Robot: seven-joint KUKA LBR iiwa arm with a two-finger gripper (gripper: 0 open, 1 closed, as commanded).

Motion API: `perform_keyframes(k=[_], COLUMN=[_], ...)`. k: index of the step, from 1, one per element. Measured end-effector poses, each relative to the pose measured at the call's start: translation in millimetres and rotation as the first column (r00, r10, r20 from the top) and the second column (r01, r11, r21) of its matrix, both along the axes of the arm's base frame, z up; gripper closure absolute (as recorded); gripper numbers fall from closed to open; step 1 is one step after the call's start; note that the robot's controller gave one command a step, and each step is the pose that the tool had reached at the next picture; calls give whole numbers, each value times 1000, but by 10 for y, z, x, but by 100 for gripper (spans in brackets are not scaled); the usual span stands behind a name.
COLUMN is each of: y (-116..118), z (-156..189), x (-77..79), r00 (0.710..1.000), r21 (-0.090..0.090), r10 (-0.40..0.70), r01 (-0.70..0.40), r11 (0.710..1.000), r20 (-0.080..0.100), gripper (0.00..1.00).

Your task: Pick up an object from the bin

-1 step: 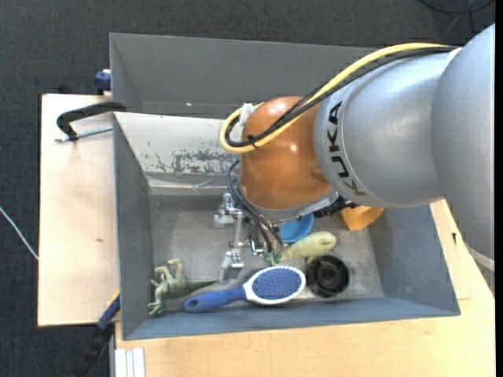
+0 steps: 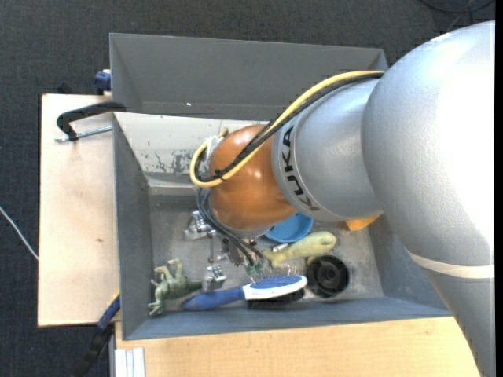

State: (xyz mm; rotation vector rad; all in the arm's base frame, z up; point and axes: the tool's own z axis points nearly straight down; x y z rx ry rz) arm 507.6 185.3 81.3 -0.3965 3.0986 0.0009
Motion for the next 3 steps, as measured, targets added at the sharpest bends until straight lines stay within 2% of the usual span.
perform_keyframes(k=[1, 2, 3], y=[-1011, -1471, -2080], z=[377, 225, 78], x=[306, 326, 724], r00=[982, 981, 991], r21=[-4, -1, 1], r10=[191, 191, 137], r01=[-191, -191, -137], r11=[982, 982, 991], r20=[-8, -16, -6], gripper=[0, 0, 0])
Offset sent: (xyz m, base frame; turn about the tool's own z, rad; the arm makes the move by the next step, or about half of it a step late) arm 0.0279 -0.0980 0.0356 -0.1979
